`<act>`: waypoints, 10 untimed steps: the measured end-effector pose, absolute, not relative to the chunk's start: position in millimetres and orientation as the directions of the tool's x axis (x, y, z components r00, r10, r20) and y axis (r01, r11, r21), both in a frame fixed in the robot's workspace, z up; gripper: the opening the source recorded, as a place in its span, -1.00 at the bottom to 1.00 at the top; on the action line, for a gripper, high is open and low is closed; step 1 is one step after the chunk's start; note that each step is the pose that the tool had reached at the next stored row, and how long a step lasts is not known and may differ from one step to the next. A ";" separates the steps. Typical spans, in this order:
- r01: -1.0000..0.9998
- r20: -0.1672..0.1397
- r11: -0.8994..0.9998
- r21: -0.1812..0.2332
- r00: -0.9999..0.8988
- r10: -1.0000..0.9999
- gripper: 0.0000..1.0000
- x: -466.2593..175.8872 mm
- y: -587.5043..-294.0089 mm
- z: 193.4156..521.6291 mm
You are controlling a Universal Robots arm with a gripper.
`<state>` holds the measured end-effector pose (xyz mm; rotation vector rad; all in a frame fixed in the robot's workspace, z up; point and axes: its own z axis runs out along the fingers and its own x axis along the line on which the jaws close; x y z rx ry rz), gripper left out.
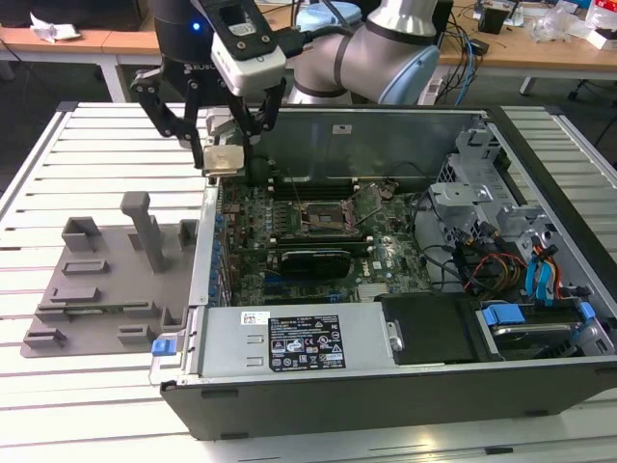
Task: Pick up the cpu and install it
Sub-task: 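Pick up the cpu and move it towards the insertion slot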
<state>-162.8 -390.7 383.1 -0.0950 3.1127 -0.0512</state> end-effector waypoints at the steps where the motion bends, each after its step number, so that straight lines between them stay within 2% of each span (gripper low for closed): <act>1: -0.060 -0.026 0.998 -0.034 -0.998 -0.061 0.09 -159.6 -389.1 382.7; 10: -0.061 -0.026 0.998 -0.036 -0.998 -0.061 0.09 -145.1 -383.9 379.7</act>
